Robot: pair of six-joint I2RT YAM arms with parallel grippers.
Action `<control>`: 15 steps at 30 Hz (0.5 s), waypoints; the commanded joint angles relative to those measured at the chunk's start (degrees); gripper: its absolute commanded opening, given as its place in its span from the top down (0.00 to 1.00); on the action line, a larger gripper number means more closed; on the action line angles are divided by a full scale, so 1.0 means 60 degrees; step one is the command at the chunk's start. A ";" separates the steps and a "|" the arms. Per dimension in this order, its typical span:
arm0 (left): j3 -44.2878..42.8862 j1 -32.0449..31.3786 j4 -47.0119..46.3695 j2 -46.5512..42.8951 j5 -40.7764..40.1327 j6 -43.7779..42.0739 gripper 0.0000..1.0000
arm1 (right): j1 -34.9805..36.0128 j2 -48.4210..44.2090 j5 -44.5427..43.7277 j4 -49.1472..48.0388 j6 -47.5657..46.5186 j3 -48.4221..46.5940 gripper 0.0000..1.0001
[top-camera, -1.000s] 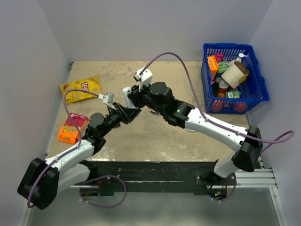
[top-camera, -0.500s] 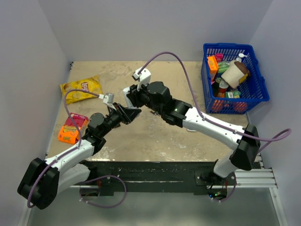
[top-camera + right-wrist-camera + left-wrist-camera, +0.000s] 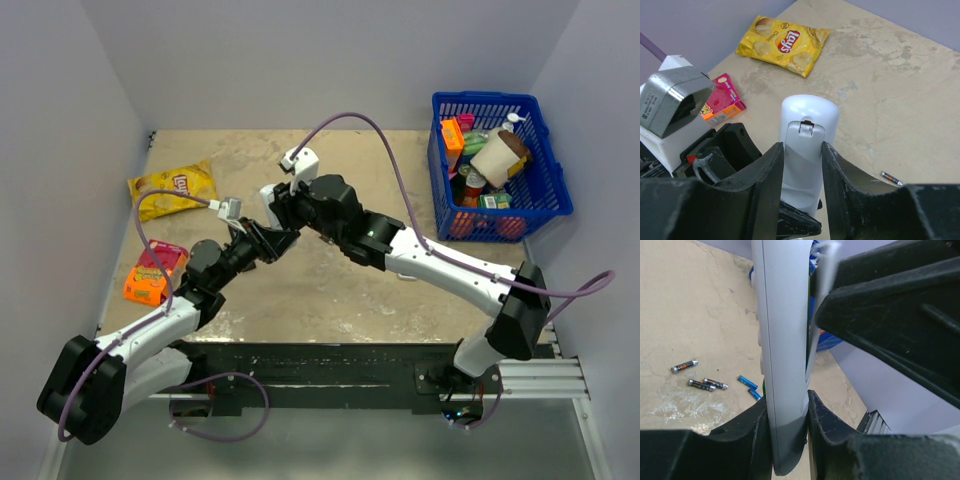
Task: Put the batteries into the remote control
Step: Load the battery cover into the remote control.
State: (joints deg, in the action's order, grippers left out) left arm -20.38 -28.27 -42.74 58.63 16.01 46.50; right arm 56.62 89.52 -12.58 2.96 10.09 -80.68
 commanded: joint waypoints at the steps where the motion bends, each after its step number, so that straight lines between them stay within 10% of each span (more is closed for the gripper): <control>1: -0.0221 -0.0034 -0.0962 -0.0177 0.0041 0.0131 1.00 | 0.0055 0.0052 -0.0145 0.0034 0.0150 -0.0322 0.61; 15: -0.0148 -0.0034 -0.1153 -0.0163 0.0100 0.0262 1.00 | 0.0055 -0.0285 -0.0042 0.0136 0.0135 -0.0410 0.46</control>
State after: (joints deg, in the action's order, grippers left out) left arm -20.38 -28.25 -44.05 58.59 15.86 47.46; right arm 56.62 89.73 -12.49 3.57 10.46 -80.68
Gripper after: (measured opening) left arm 0.316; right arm 0.493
